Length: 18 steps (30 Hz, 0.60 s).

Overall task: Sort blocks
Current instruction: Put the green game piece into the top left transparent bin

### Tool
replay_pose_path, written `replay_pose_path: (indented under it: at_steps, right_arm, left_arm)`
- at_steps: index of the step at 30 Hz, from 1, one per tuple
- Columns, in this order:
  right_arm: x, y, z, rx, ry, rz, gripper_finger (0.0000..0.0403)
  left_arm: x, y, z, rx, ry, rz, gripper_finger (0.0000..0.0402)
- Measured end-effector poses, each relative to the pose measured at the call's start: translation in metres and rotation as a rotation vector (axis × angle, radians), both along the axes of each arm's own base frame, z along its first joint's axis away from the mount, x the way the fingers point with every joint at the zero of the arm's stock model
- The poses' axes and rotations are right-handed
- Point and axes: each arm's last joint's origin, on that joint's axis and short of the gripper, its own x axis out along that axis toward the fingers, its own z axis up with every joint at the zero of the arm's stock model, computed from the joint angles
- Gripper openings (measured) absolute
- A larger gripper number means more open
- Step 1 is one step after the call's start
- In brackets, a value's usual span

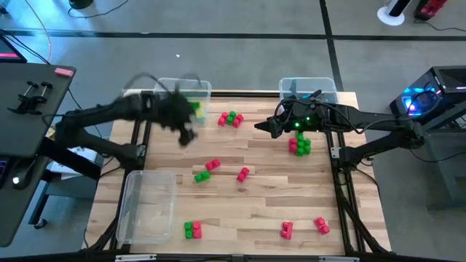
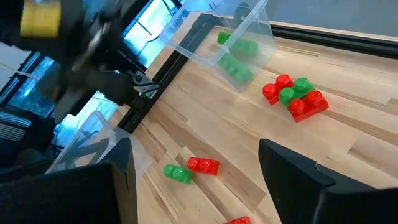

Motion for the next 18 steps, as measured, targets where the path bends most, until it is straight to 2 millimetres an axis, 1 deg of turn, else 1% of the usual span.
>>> replay_pose_path:
  at_steps: [2, 4, 7, 9, 12, 15, 18]
  right_arm:
    - [0.0, 0.0, 0.0, 0.0, 0.0, 0.0, 0.0216]
    - [0.0, 0.0, 0.0, 0.0, 0.0, 0.0, 0.0216]
    - [0.0, 0.0, 0.0, 0.0, 0.0, 0.0, 0.0216]
    - [0.0, 0.0, 0.0, -0.001, 0.0, 0.0, 0.0216]
    - [0.0, 0.0, 0.0, -0.001, 0.001, 0.0, 0.0216]
    - [0.0, 0.0, 0.0, 0.0, 0.004, 0.0, 0.0216]
    - [0.0, 0.0, -0.001, 0.0, 0.009, 0.0, 0.0216]
  left_arm:
    - [0.005, -0.028, -0.013, 0.03, 0.052, -0.091, 0.0286]
    - [0.011, -0.05, -0.032, 0.049, 0.088, -0.166, 0.0286]
    - [0.021, -0.075, -0.069, 0.073, 0.116, -0.256, 0.0286]
    - [0.028, -0.085, -0.095, 0.106, 0.129, -0.298, 0.0286]
    - [0.04, -0.093, -0.127, 0.123, 0.142, -0.325, 0.0286]
    - [0.049, -0.098, -0.151, 0.106, 0.213, -0.318, 0.0286]
    - [0.055, -0.1, -0.168, 0.053, 0.275, -0.284, 0.0286]
